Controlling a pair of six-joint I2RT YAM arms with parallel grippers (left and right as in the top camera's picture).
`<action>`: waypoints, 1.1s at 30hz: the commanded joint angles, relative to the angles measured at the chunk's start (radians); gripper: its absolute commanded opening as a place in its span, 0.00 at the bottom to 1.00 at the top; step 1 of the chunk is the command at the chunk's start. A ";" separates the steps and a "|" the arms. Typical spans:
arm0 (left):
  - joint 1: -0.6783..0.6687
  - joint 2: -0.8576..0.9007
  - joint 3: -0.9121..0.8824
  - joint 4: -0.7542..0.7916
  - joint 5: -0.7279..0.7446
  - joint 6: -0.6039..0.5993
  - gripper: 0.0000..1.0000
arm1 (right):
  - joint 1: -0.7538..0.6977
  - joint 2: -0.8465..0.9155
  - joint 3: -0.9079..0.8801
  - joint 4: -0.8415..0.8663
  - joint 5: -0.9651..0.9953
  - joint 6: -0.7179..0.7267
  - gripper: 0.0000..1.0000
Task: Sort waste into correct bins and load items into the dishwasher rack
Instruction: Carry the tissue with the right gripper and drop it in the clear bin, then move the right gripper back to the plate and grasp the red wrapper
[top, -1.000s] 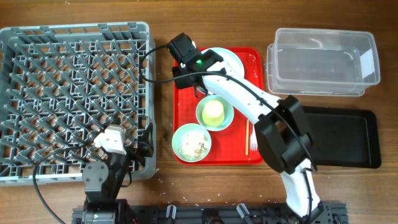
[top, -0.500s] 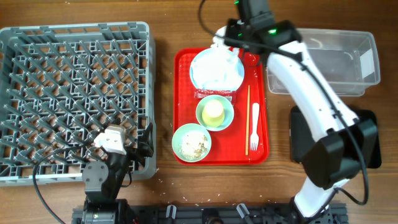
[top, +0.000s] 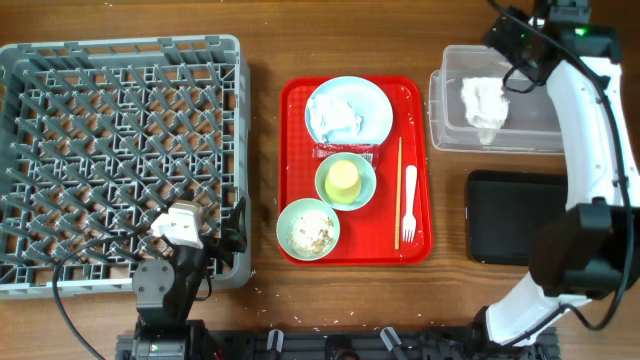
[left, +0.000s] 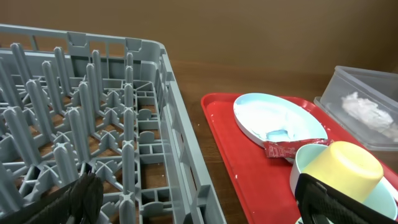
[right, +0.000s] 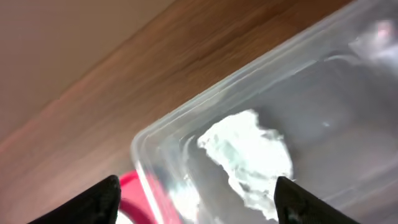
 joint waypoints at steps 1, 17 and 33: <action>0.004 -0.005 -0.001 -0.006 0.012 0.013 1.00 | 0.012 0.010 -0.006 0.005 -0.342 -0.256 0.81; 0.004 -0.005 -0.001 -0.006 0.012 0.013 1.00 | 0.558 0.353 -0.007 0.125 -0.085 -0.196 0.72; 0.004 -0.005 -0.001 -0.006 0.012 0.013 1.00 | 0.582 0.291 0.047 0.011 0.037 -0.095 0.05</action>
